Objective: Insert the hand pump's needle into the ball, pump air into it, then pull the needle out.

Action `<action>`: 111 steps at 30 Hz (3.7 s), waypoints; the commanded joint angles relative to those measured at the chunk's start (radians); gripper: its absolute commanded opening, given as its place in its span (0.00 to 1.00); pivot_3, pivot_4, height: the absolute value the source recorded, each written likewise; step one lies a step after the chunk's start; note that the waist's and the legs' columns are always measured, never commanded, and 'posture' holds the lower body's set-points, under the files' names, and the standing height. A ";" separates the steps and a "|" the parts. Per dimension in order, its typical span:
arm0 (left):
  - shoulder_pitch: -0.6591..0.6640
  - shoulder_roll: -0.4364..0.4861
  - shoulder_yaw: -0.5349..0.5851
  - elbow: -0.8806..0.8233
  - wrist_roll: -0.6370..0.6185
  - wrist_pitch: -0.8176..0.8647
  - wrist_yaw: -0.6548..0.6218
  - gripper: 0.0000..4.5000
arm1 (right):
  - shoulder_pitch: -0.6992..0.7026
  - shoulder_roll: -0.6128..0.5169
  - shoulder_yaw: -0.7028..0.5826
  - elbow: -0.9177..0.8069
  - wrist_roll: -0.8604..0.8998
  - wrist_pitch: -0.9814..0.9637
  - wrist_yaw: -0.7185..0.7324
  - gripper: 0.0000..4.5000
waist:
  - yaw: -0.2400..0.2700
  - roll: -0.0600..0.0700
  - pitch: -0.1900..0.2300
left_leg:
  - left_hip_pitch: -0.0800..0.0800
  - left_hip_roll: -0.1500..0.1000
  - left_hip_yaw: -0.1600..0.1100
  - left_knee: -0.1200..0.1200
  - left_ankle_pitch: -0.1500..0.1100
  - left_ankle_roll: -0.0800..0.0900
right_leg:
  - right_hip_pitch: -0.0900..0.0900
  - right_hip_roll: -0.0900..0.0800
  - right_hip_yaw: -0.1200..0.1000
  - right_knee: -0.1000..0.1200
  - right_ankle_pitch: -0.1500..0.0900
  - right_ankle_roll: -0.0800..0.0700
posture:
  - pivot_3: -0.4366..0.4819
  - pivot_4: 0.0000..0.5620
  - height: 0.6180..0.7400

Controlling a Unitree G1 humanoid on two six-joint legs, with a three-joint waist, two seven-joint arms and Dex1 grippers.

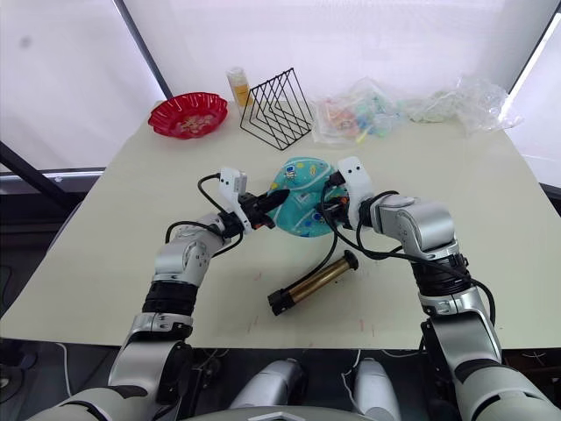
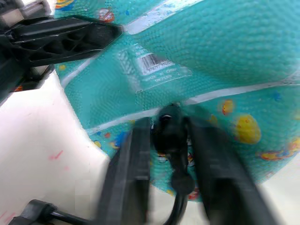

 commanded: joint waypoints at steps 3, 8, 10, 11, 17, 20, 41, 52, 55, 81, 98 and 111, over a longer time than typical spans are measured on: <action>0.047 -0.012 -0.066 0.062 0.031 0.046 -0.002 0.00 | -0.018 -0.002 -0.004 -0.016 0.000 -0.017 0.009 0.07 | 0.001 0.000 0.000 | 0.000 0.000 0.000 0.000 0.000 0.000 | 0.000 0.000 -0.001 0.000 0.000 0.000 | 0.48 0.27 1.00; 0.046 -0.013 -0.066 0.062 0.031 0.046 -0.001 0.00 | -0.035 -0.049 0.089 -0.030 -0.062 -0.092 0.047 0.07 | 0.000 0.000 0.000 | 0.000 0.000 -0.001 0.000 0.000 0.000 | 0.000 0.000 -0.001 0.000 0.000 0.000 | 0.48 0.27 1.00; 0.045 -0.013 -0.067 0.061 0.031 0.046 -0.001 0.00 | -0.054 -0.073 0.154 -0.038 -0.100 -0.142 0.076 0.07 | -0.001 0.000 0.000 | 0.000 0.000 -0.001 0.000 0.000 0.000 | 0.000 0.000 -0.001 0.000 0.000 0.000 | 0.48 0.27 1.00; 0.045 -0.014 -0.068 0.062 0.032 0.046 -0.001 0.00 | -0.062 -0.082 0.182 -0.039 -0.117 -0.163 0.089 0.07 | -0.001 0.000 0.000 | 0.000 0.000 -0.001 0.000 0.000 0.000 | 0.000 0.000 -0.001 0.000 0.000 0.000 | 0.48 0.27 1.00; 0.041 -0.022 -0.077 0.047 0.031 0.058 0.010 0.00 | -0.140 -0.151 0.383 -0.013 -0.273 -0.312 0.188 0.07 | -0.003 0.000 0.000 | 0.001 0.000 0.000 0.000 0.000 0.000 | 0.000 0.000 -0.001 0.000 0.000 0.000 | 0.48 0.27 1.00; 0.031 -0.030 -0.083 0.032 0.028 0.075 0.025 0.00 | -0.178 -0.171 0.463 0.000 -0.353 -0.350 0.232 0.07 | -0.003 0.000 0.000 | 0.001 0.000 -0.001 0.000 0.000 -0.001 | 0.001 0.000 -0.001 0.000 0.000 0.000 | 0.48 0.27 1.00; -0.009 -0.081 -0.067 -0.077 0.035 0.223 0.186 0.00 | -0.333 -0.088 0.645 0.230 -0.634 -0.462 0.505 0.07 | 0.001 -0.002 0.001 | 0.002 0.000 -0.007 0.001 0.003 -0.005 | 0.003 0.002 -0.006 -0.001 0.003 -0.003 | 0.48 0.27 1.00; -0.013 -0.073 -0.055 -0.056 0.036 0.211 0.191 0.00 | -0.297 -0.098 0.632 0.300 -0.719 -0.495 0.552 0.07 | 0.001 -0.002 0.001 | 0.001 0.002 -0.015 0.000 0.005 -0.008 | 0.005 0.004 -0.013 -0.003 0.005 -0.006 | 0.48 0.27 1.00; -0.013 -0.075 -0.056 -0.054 0.034 0.210 0.192 0.00 | -0.296 -0.080 0.630 0.345 -0.737 -0.522 0.547 0.07 | 0.001 -0.002 0.000 | 0.002 0.002 -0.015 0.000 0.005 -0.009 | 0.006 0.004 -0.014 -0.003 0.005 -0.006 | 0.48 0.27 1.00; -0.024 -0.084 -0.010 -0.033 -0.010 0.259 0.232 0.00 | -0.268 -0.013 0.606 0.677 -0.862 -0.690 0.489 0.07 | -0.003 -0.004 -0.018 | 0.023 0.002 -0.021 -0.011 0.001 -0.010 | 0.022 0.008 -0.013 -0.007 0.005 -0.007 | 0.48 0.27 1.00; -0.006 -0.072 -0.007 -0.048 -0.017 0.279 0.233 0.00 | -0.272 0.054 0.626 0.944 -0.913 -0.799 0.404 0.07 | -0.014 -0.002 -0.026 | 0.042 0.002 -0.024 -0.021 0.001 -0.011 | 0.036 0.008 -0.014 -0.012 0.001 -0.004 | 0.48 0.27 1.00; -0.001 -0.066 -0.010 -0.056 -0.020 0.284 0.234 0.00 | -0.261 0.066 0.624 1.084 -0.934 -0.851 0.355 0.07 | -0.022 -0.001 -0.031 | 0.053 0.002 -0.027 -0.030 0.001 -0.011 | 0.043 0.010 -0.012 -0.018 0.001 -0.004 | 0.48 0.27 1.00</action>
